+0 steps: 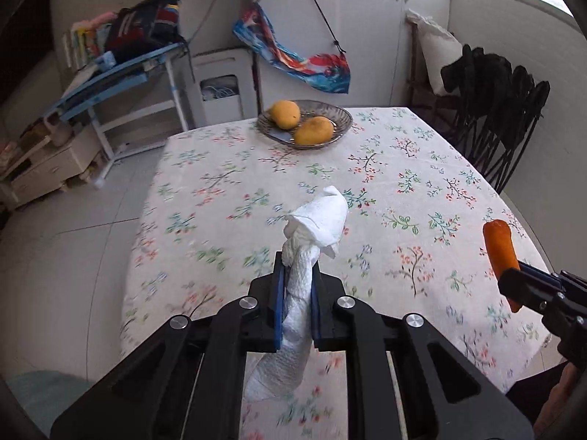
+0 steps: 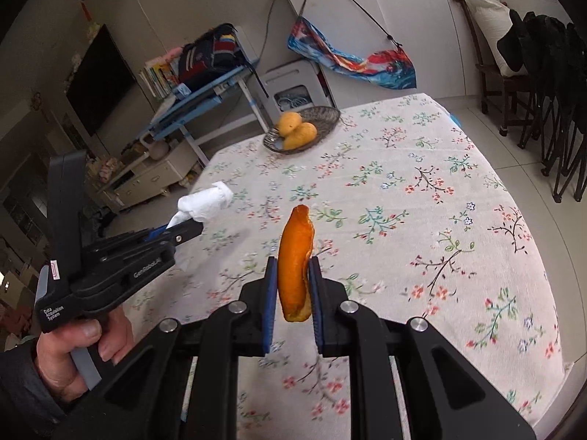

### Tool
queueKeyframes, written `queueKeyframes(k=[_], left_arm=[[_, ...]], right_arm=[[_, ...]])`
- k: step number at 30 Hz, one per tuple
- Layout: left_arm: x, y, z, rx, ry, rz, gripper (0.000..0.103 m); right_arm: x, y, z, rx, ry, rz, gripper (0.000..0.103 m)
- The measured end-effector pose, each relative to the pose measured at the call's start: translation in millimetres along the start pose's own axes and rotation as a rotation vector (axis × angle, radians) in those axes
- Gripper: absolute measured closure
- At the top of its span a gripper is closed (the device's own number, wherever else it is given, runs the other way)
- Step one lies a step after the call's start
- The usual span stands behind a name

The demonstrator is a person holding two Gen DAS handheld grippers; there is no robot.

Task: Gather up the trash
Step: 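Carry the peel over the bucket and open the right tool while the left tool carries the tissue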

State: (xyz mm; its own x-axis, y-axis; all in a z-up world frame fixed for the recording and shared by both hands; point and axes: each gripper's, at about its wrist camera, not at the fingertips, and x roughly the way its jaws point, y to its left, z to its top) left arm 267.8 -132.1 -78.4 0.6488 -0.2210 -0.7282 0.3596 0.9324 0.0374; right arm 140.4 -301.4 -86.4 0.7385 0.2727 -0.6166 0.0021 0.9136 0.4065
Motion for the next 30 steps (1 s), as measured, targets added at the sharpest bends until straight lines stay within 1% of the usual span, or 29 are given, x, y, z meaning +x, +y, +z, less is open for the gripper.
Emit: queueKeyframes(k=[6,12,17,21,26,30], left_arm=[[-50,12,-31,-0.023,-0.055,0.047,0.092],[-89,19,-68,-0.052,-0.082,0.070,0.092],[-110,23,-96,-0.078,-0.089,0.086,0.092],[-126,32,-121,-0.122,-0.080,0.095,0.092],[-139,36,-139,-0.137,-0.083,0.101,0.092],[-145,35,-146,-0.137,-0.085,0.101,0.092]], right_arm=[[-20,22,-15,-0.045,-0.044,0.051,0.086],[-34,34,-33,-0.074,-0.050,0.065,0.086],[-48,39,-50,-0.087,-0.050,0.064,0.086],[-57,40,-64,-0.084,-0.043,0.062,0.086],[-63,43,-74,-0.093,-0.038,0.057,0.086],[-68,43,-82,-0.094,-0.040,0.054,0.086]])
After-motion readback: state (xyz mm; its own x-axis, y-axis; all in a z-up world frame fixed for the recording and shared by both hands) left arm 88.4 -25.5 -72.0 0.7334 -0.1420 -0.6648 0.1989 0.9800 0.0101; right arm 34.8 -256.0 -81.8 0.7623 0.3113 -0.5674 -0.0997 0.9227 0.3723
